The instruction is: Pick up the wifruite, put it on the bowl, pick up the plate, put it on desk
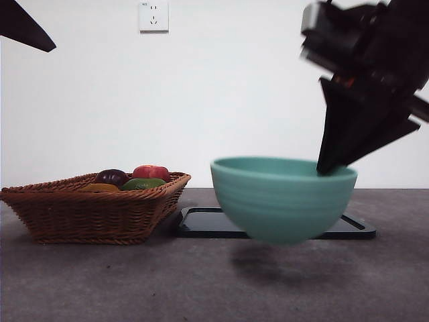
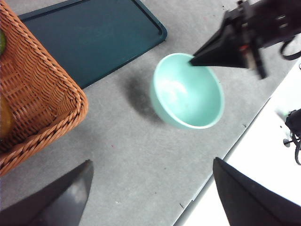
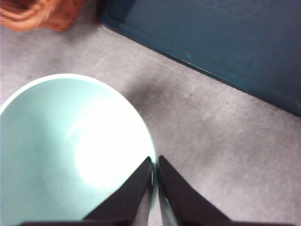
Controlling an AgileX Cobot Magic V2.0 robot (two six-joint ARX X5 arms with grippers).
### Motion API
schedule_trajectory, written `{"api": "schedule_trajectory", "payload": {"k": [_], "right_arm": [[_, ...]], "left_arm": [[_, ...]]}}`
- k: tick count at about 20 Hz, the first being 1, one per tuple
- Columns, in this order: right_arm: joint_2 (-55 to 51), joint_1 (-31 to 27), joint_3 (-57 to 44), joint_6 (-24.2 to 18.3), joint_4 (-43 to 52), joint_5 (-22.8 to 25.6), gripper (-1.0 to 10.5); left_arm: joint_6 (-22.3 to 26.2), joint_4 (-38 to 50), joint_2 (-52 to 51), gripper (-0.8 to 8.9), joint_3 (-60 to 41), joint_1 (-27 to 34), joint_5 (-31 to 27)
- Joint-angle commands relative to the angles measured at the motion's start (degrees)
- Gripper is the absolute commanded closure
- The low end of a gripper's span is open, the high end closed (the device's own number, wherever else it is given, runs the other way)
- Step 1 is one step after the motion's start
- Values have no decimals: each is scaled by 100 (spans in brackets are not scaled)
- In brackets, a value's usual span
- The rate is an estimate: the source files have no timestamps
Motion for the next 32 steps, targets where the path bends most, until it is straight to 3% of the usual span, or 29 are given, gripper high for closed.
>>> {"api": "schedule_trajectory", "payload": {"k": [1,13,17,25,28,32], "right_arm": [[378,151,31,74,146,63,935],[815,444,31,94,385,317,922],[807,457,33,149,387,319,690],[-133,452,328,133,37,632,673],[-739,459,581,83,-398,531,673],[-1526,459,671,66,-892,-166,673]], "left_arm": [[72,52,31,408,85,-31,35],[72,52,31,408,85,-31,35],[72,52,31,408,85,-31,35],[72,52,31,408,85,-31,35],[70,50,31,408,85,-31,35],[70,50,31,408,85,-31,35]]}}
